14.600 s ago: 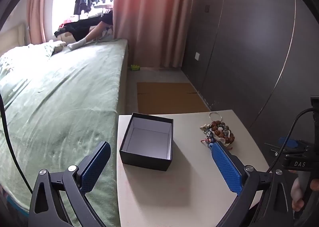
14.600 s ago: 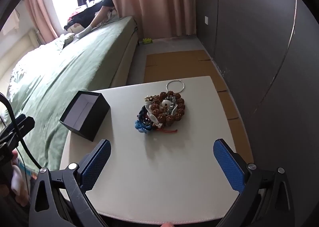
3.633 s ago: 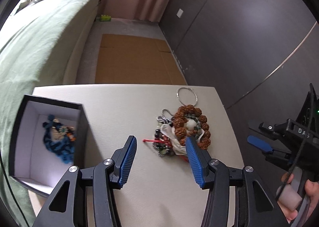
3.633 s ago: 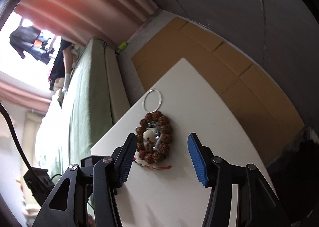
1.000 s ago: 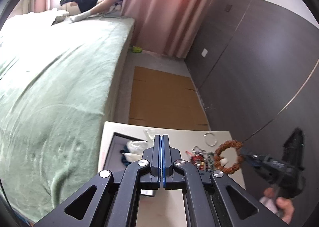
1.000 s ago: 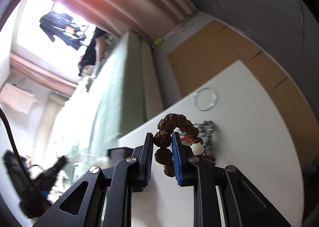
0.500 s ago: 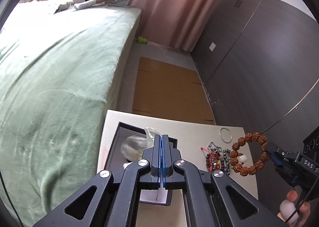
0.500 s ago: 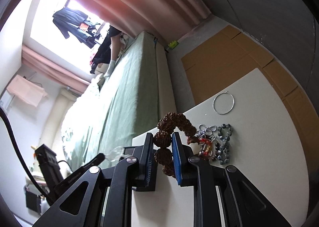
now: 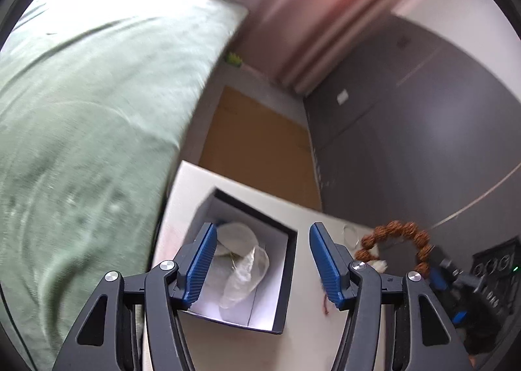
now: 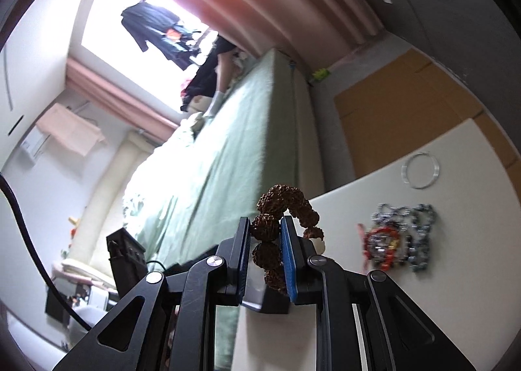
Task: Organize jewelry
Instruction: 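Lower the brown bead bracelet into the box and open the right gripper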
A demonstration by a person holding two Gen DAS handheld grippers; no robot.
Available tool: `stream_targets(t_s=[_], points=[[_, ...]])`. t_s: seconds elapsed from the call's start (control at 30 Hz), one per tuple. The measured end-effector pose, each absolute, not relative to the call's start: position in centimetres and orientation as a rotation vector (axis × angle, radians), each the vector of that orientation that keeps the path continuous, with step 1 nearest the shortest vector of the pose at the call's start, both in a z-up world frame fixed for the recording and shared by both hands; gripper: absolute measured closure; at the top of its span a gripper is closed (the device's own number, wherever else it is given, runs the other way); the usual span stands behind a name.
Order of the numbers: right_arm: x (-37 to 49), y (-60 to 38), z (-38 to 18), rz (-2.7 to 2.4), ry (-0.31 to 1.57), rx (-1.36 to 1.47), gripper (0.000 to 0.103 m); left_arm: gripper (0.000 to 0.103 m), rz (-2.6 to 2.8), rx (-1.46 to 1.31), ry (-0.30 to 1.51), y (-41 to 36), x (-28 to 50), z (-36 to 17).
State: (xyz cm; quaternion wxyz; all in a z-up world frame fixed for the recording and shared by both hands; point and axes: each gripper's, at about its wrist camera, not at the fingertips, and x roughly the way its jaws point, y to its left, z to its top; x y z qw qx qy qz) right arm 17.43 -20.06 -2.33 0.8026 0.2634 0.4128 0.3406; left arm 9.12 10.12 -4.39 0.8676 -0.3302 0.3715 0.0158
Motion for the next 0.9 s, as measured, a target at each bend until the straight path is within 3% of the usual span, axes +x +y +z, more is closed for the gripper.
stream_targets(t_s=[0.33, 0.77, 0.87, 0.9], points=[[15.7, -12.9, -2.2, 0.887, 0.895, 0.534, 0.083, 0.043, 0.087, -0.746, 0.676, 13.8, 5.6, -2.6], [16.3, -5.6, -6.7, 0.913, 1.078, 0.394, 0.083, 0.043, 0.103, -0.783, 0.637, 15.8, 4.5, -2.1], [17.1, -5.5, -6.7, 0.813, 1.056, 0.318, 0.081, 0.043, 0.095, -0.781, 0.640, 15.6, 4.5, -2.0], [17.5, -5.8, -6.5, 0.790, 1.049, 0.309, 0.074, 0.043, 0.091, -0.777, 0.641, 15.4, 4.5, -2.0]])
